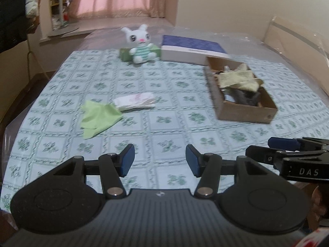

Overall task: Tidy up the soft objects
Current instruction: 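Withdraw both open grippers from the box toward the green cloth and white pad, then grasp the light green cloth with the left gripper while the right grasps the white pad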

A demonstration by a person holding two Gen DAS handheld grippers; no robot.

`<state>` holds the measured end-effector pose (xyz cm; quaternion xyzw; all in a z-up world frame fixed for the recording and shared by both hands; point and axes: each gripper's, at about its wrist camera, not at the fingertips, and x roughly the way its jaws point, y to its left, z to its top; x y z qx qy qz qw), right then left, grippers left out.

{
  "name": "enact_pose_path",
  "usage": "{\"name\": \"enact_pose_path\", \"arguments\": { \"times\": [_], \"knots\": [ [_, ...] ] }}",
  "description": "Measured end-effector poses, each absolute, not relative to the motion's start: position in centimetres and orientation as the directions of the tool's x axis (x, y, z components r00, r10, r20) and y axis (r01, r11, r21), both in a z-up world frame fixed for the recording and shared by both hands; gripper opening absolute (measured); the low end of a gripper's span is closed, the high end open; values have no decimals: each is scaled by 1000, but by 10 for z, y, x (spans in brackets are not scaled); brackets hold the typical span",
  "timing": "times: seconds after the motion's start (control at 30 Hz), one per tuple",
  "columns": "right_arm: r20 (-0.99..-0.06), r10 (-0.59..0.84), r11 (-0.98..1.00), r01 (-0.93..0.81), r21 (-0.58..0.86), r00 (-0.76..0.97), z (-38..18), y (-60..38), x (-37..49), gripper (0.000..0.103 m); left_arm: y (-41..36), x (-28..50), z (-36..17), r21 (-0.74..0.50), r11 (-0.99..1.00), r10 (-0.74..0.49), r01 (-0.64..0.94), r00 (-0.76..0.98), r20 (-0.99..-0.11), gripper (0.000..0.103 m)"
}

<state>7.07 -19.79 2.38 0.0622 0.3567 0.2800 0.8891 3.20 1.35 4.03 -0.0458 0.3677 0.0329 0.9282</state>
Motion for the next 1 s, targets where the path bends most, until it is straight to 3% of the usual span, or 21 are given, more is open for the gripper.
{"name": "enact_pose_path", "arguments": {
  "times": [0.33, 0.57, 1.0],
  "knots": [
    [-610, 567, 812, -500, 300, 554, -3, -158, 111, 72, 58, 58, 12, -47, 982, 97, -184, 699, -708, 53],
    [-611, 580, 797, -529, 290, 539, -27, -129, 152, 72, 90, 89, -15, -35, 973, 137, -227, 696, -705, 59],
    [-603, 587, 785, -563, 260, 540, -70, -75, 236, 72, 116, 165, -65, -6, 973, 162, -230, 702, -694, 64]
  ]
}}
